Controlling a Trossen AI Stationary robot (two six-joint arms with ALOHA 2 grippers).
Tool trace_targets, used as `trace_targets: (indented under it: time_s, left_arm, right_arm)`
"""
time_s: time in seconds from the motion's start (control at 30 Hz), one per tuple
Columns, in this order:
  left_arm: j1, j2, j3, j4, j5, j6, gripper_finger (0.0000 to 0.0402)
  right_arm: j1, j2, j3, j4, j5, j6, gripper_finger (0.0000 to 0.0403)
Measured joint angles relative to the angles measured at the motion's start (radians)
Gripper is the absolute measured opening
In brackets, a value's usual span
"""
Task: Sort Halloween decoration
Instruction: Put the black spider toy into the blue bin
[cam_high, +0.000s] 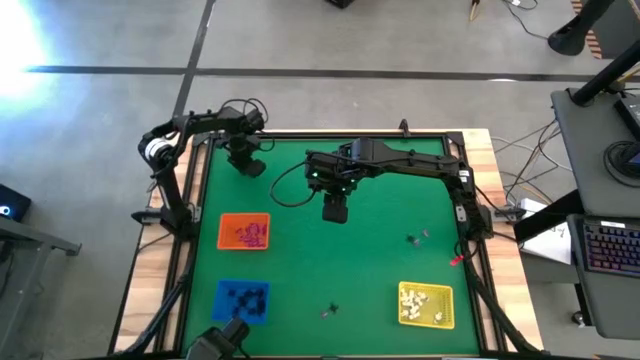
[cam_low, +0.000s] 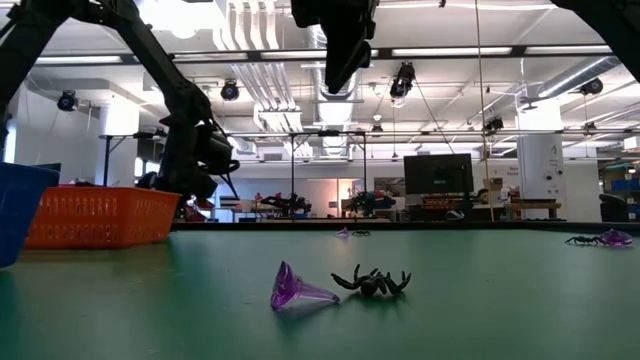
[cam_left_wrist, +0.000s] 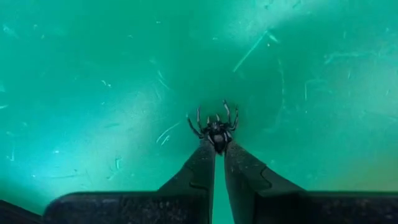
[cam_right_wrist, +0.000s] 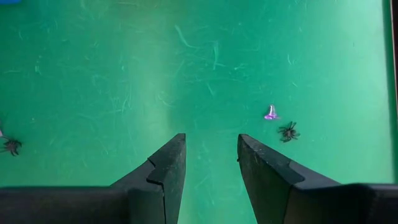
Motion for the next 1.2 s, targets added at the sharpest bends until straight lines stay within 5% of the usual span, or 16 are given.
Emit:
trace_targets:
  time_s: [0.43,0.67,1.0,1.2]
  left_arm:
    - [-0.003,-0.116,0.029,-0.147,0.010,0.078,0.0001]
    - [-0.051,-0.272,0.031,-0.239,0.106,0.113,0.0001]
    - [-0.060,-0.324,0.030,0.033,-0.100,0.139,0.0008]
    - [-0.047,-0.227,0.028,0.050,-0.066,0.101,0.0062]
  right_arm:
    - [-0.002,-0.010,0.002,0.001,0.050,-0.030,0.0132]
    - [-0.016,-0.026,0.003,-0.005,0.055,-0.030,0.0123]
    - [-0.021,-0.032,0.003,-0.004,0.054,-0.033,0.0137]
    - [-0.021,-0.032,0.003,-0.019,0.053,-0.030,0.0146]
